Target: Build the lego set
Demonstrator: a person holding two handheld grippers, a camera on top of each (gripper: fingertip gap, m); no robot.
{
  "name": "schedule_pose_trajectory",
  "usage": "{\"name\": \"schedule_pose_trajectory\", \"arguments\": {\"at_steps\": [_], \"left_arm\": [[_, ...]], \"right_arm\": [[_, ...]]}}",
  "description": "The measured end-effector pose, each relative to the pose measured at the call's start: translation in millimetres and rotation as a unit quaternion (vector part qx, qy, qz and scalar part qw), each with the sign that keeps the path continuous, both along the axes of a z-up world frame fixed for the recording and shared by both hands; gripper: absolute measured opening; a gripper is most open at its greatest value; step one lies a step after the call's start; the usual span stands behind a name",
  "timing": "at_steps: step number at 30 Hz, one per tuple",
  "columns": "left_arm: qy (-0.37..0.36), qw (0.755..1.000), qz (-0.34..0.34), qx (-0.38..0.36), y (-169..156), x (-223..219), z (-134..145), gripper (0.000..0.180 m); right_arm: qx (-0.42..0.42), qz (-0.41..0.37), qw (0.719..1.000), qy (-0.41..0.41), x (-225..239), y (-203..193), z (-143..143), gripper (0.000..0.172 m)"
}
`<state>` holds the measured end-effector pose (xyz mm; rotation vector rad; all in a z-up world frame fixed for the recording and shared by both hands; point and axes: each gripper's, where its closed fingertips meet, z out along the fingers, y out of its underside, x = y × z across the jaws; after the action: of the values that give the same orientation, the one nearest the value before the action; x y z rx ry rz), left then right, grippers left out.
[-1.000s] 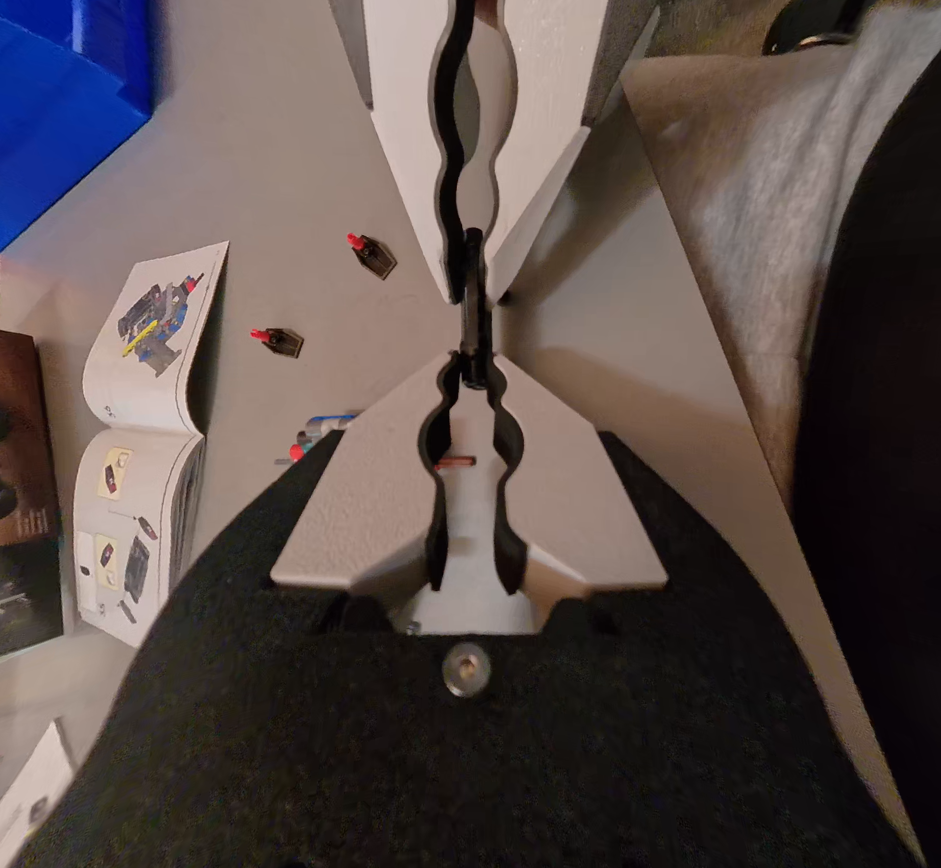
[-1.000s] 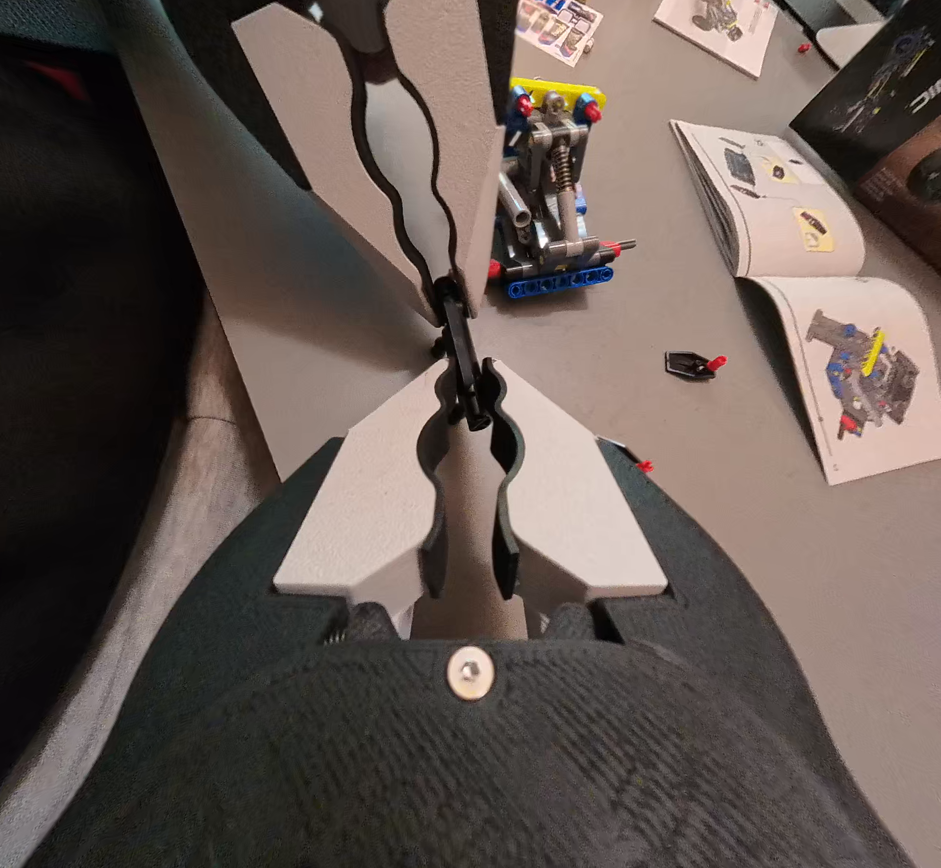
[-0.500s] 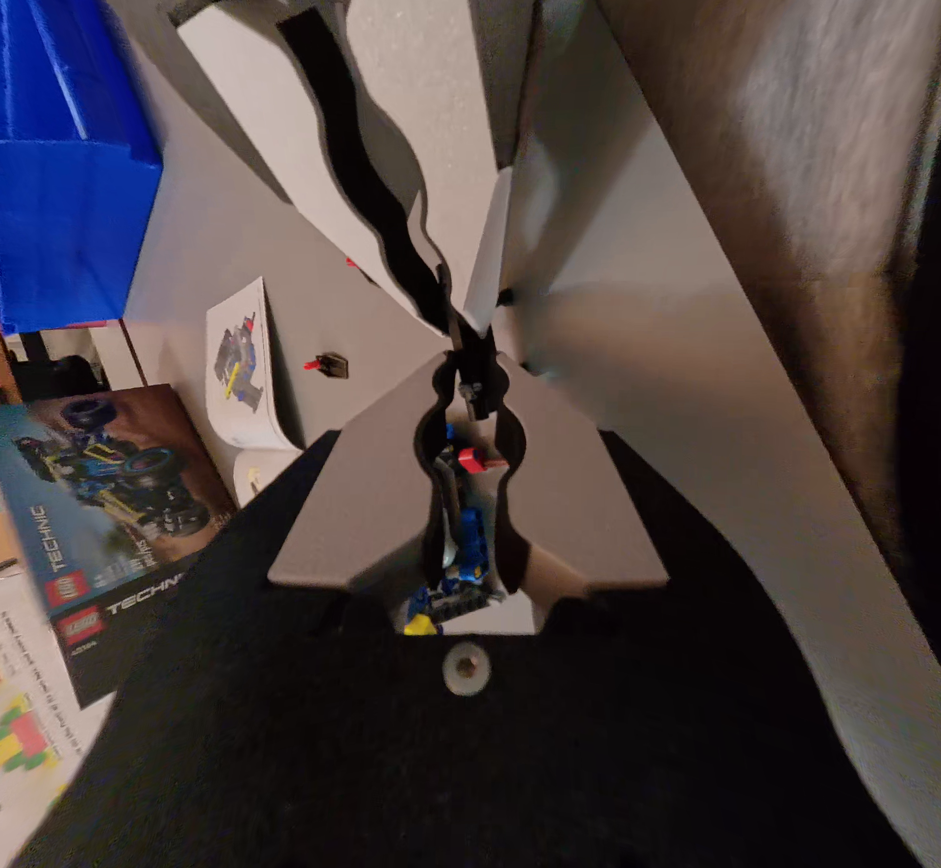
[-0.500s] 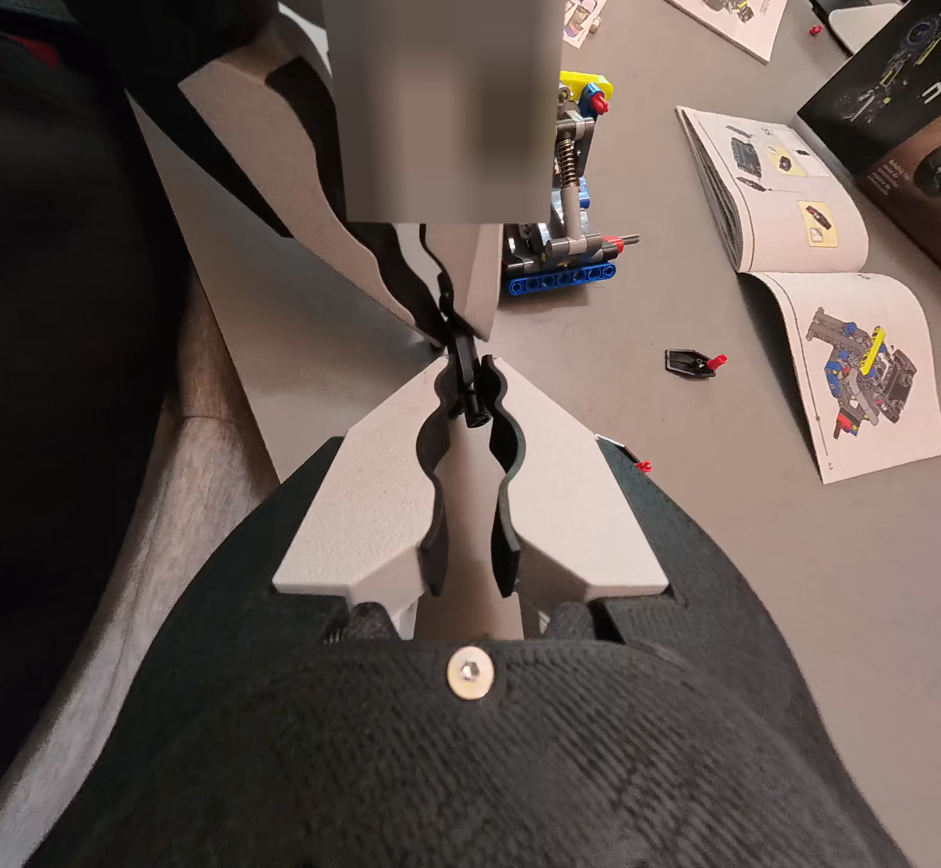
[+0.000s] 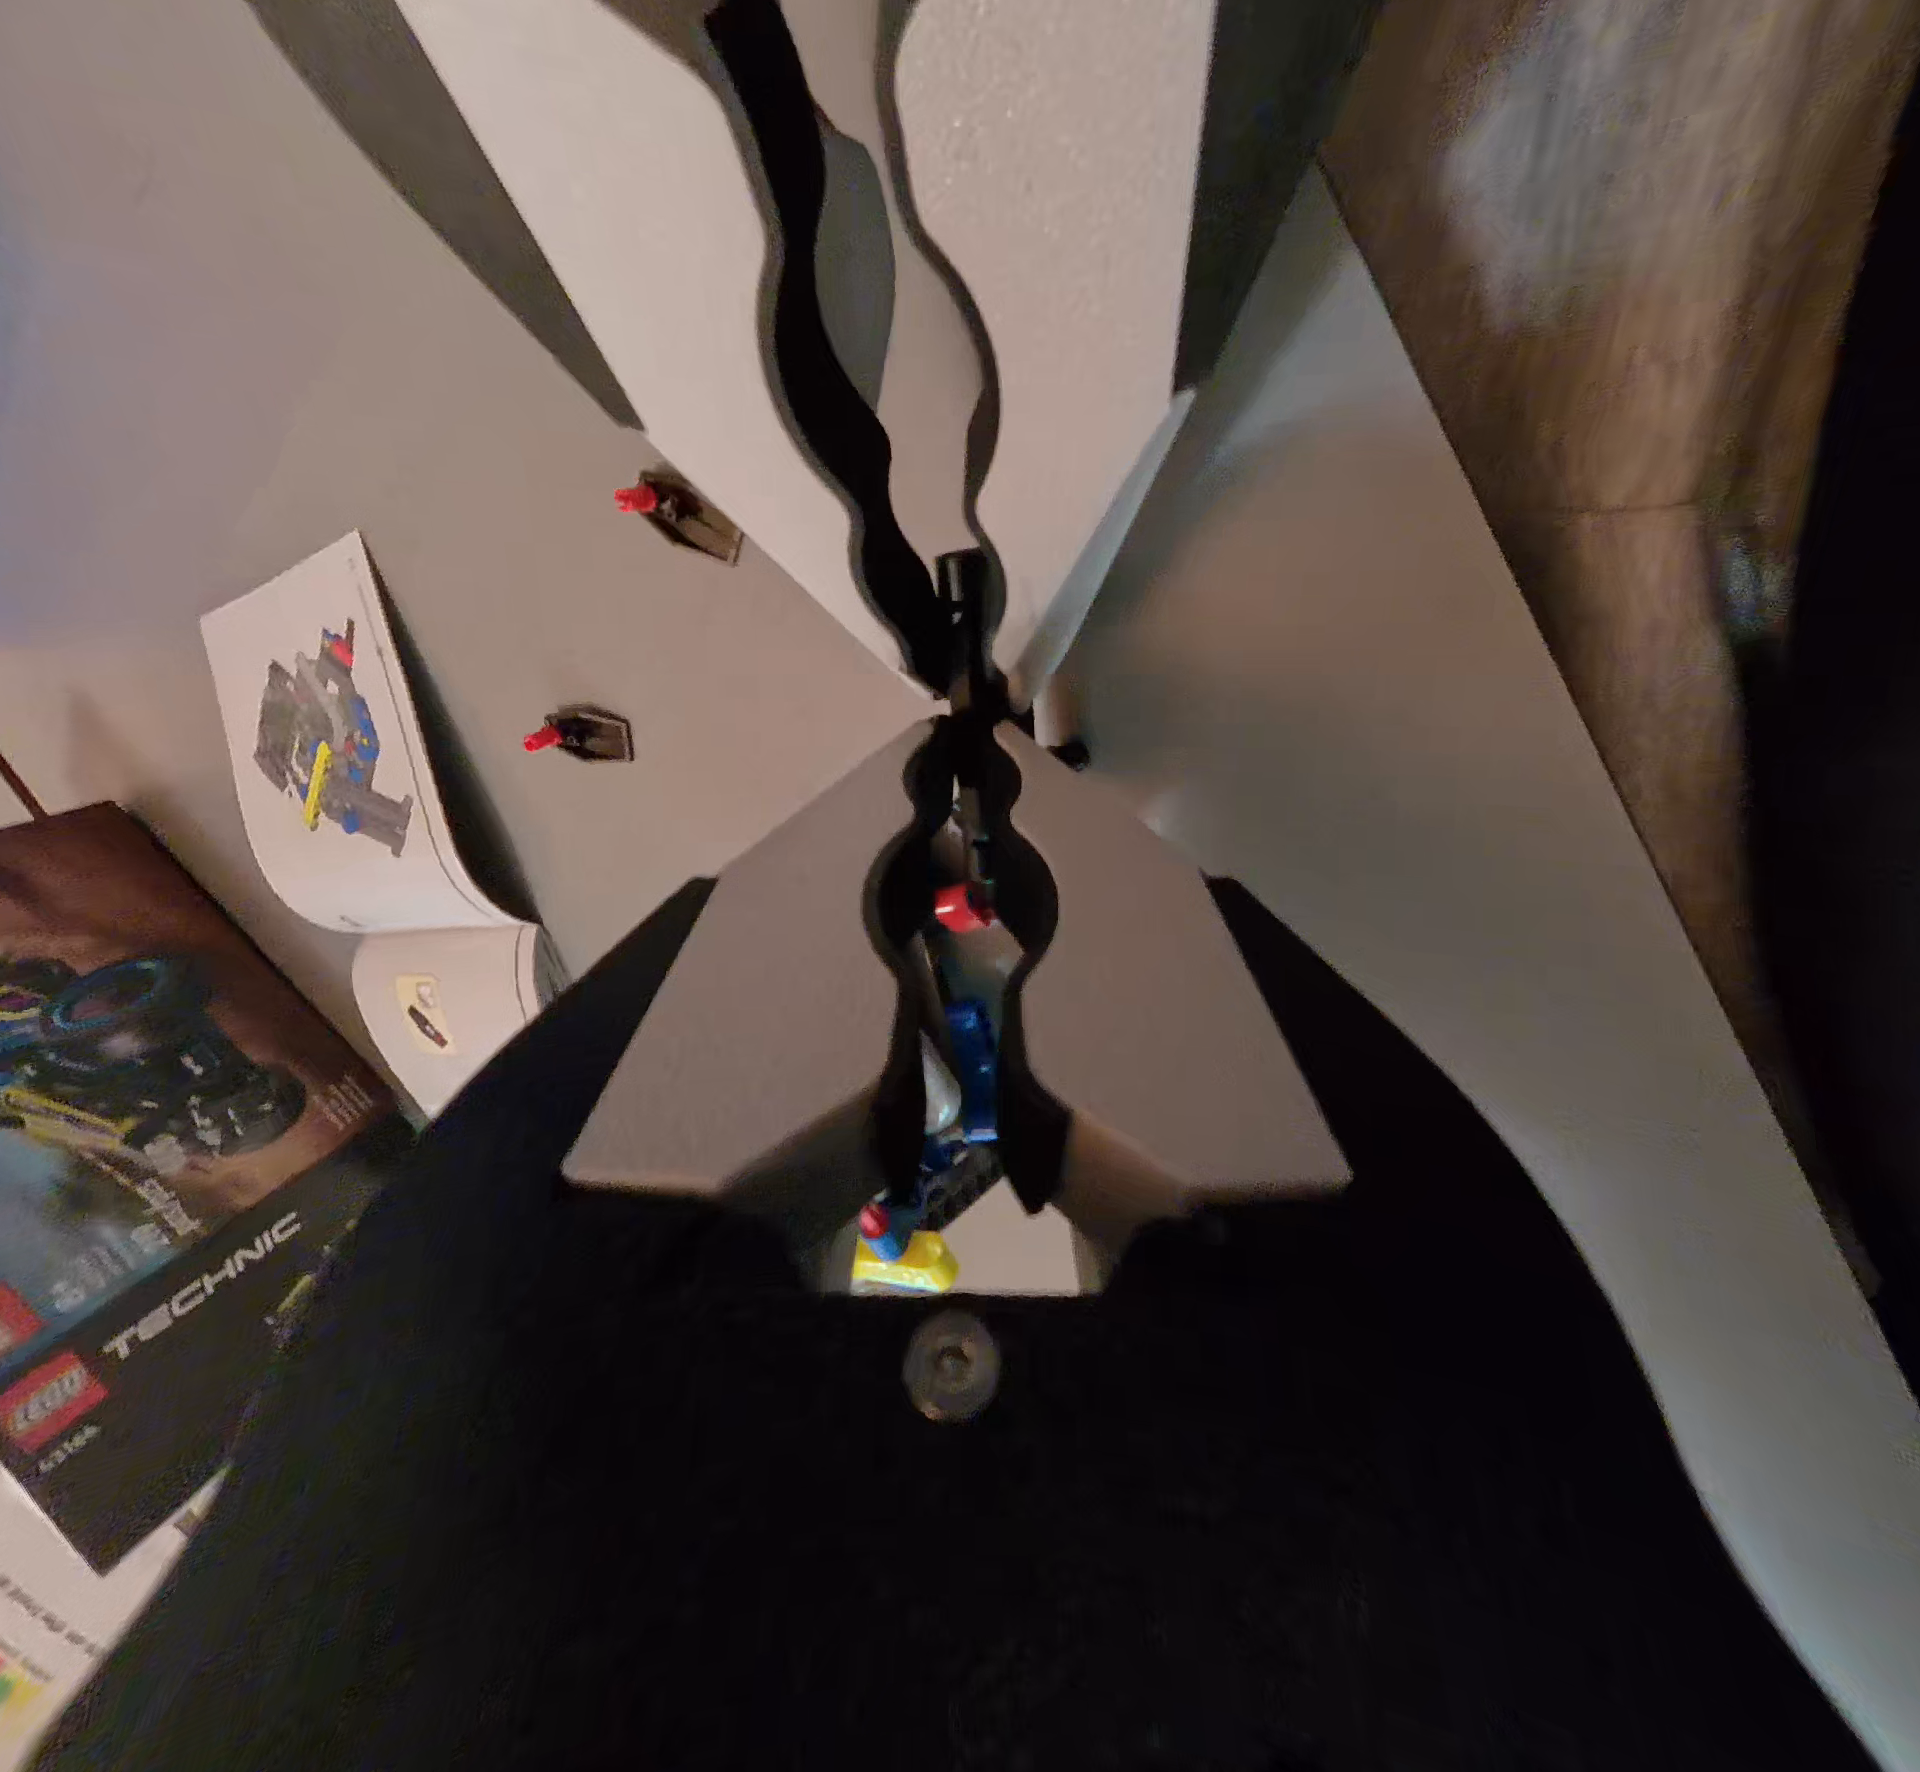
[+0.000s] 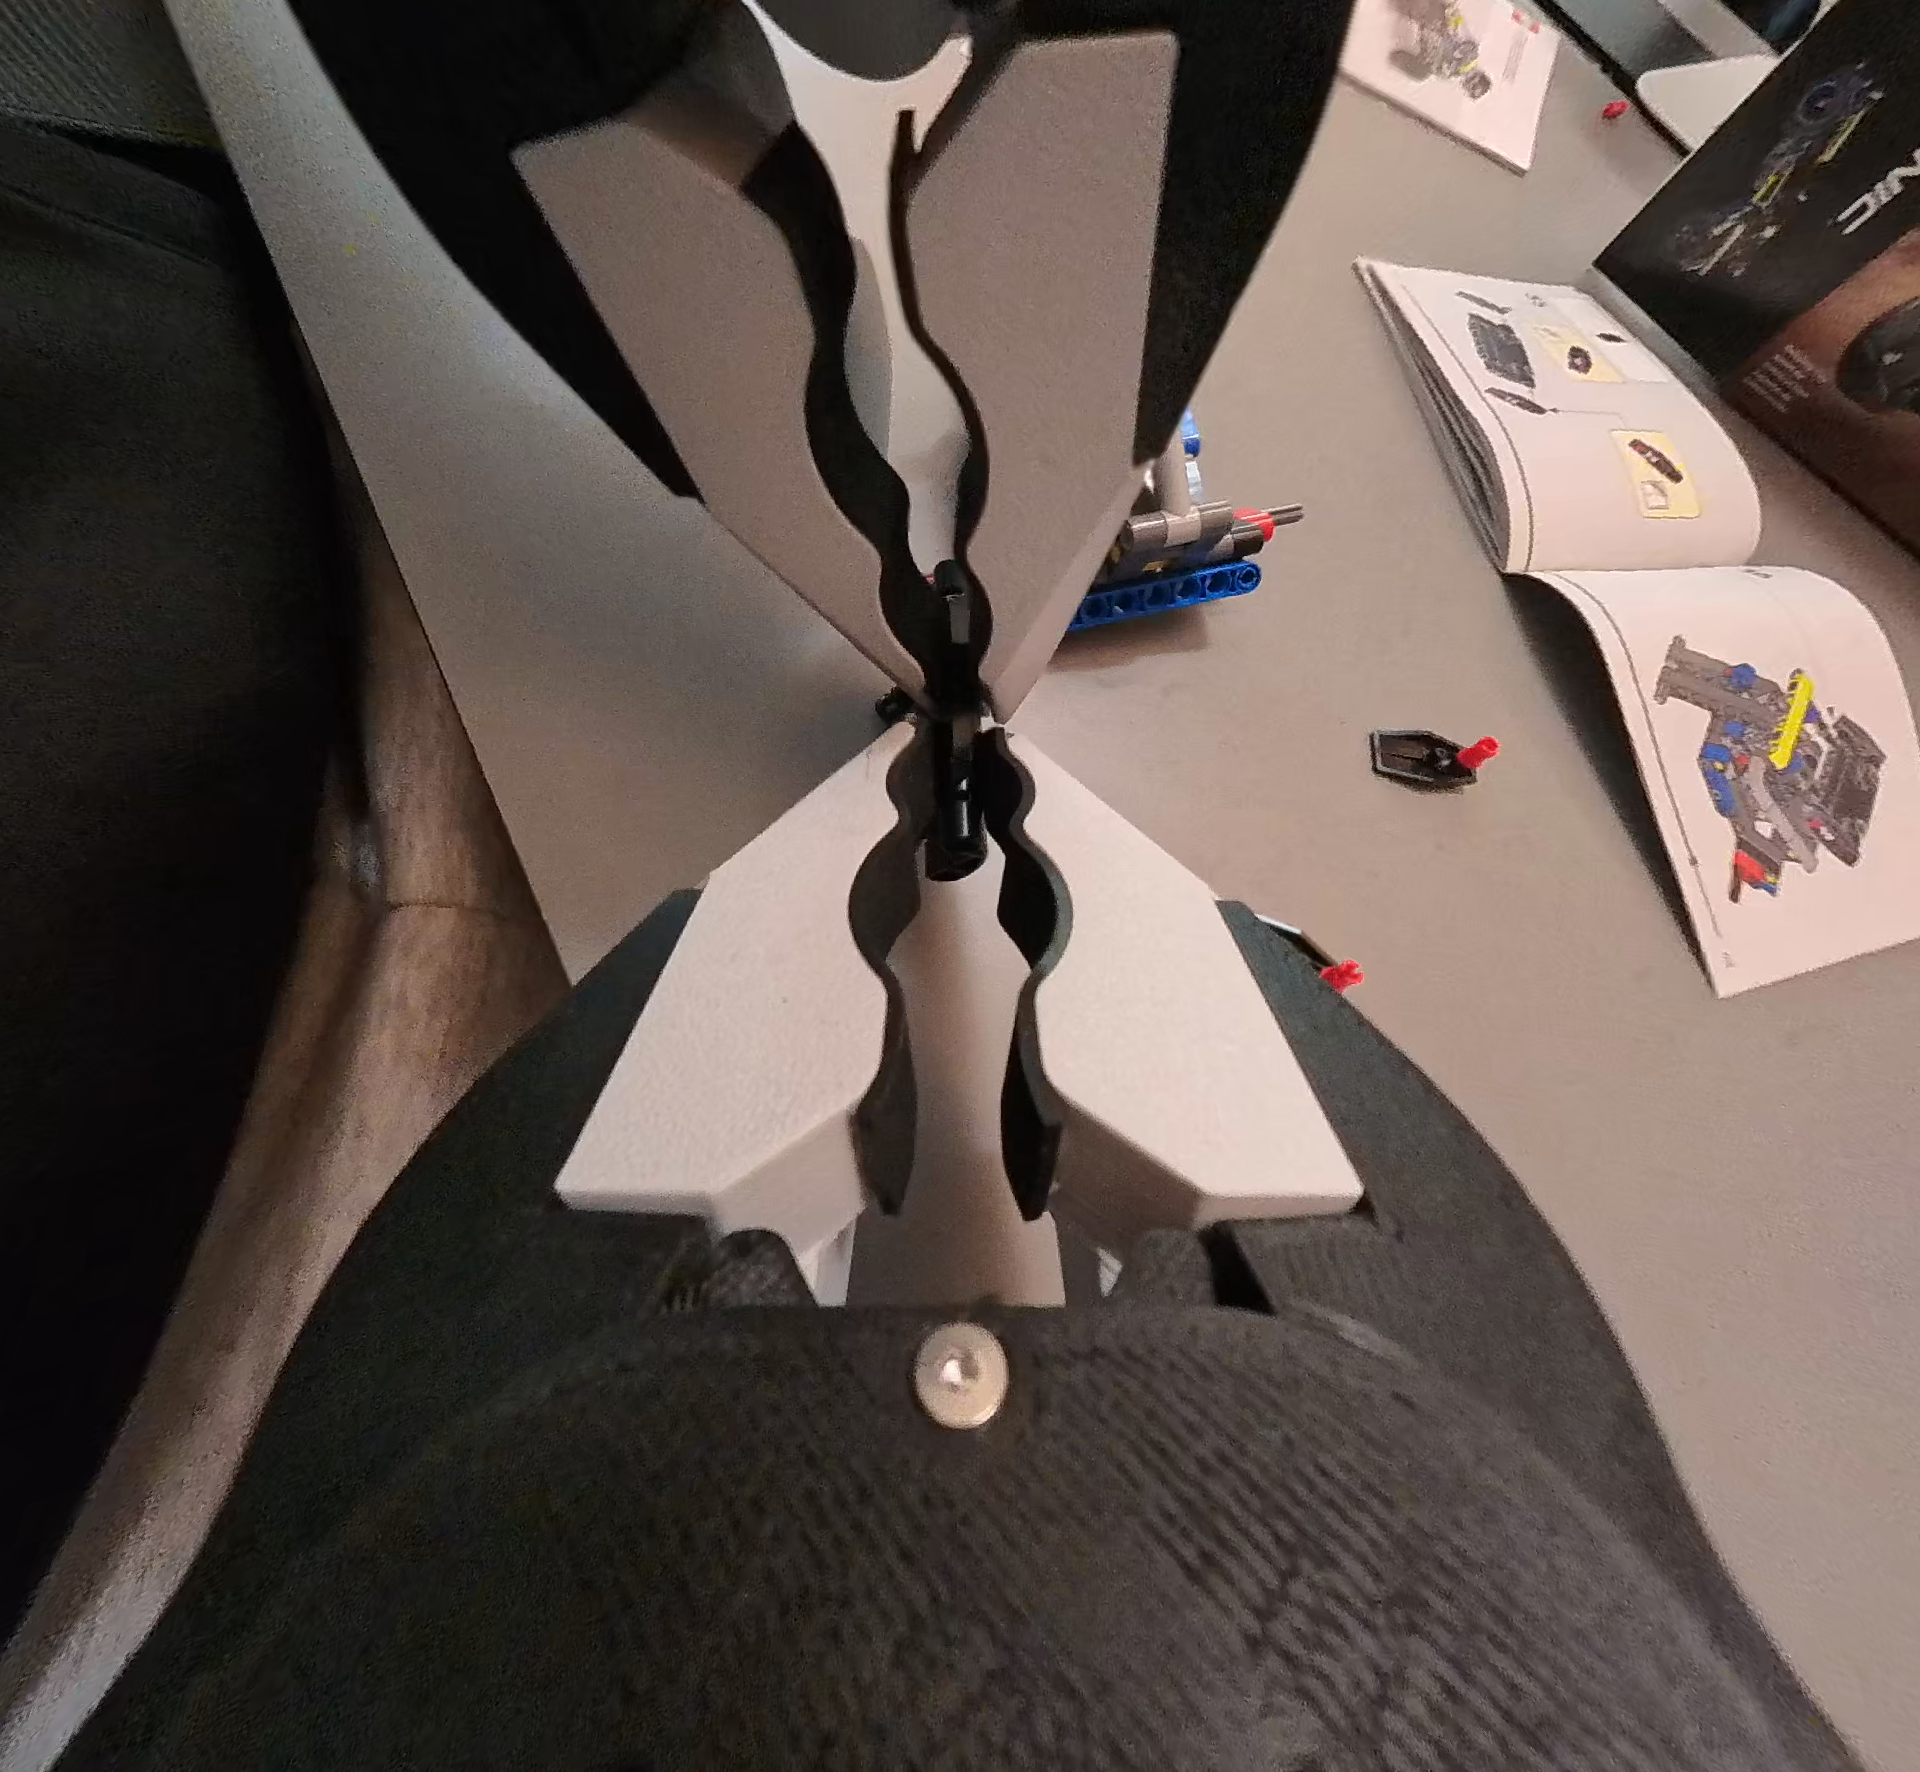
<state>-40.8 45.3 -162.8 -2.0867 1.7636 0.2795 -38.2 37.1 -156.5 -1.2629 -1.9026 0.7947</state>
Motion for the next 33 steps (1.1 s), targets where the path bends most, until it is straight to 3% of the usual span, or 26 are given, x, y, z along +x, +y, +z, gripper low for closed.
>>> {"name": "schedule_pose_trajectory", "arguments": {"at_steps": [3, 12, 20, 33], "left_arm": [[-0.008, 1.000, -0.012, 0.004, -8.0, 3.0, 0.0, 0.001], [0.016, 0.991, -0.034, 0.129, -16.7, 5.2, 2.4, 0.001], [0.002, 0.995, -0.037, 0.096, -16.9, 6.0, 0.6, 0.000], [0.061, 0.992, -0.067, 0.092, -19.3, 7.9, -0.5, 0.000]], "right_arm": [[0.019, -0.010, 1.000, 0.018, 2.0, -7.5, 0.7, 0.008], [0.087, -0.019, 0.994, 0.067, 3.0, -18.3, 2.1, 0.008], [0.066, -0.033, 0.995, 0.063, 2.5, -17.3, 1.8, 0.008], [0.105, -0.038, 0.992, 0.062, 1.7, -19.4, 1.3, 0.008]]}}
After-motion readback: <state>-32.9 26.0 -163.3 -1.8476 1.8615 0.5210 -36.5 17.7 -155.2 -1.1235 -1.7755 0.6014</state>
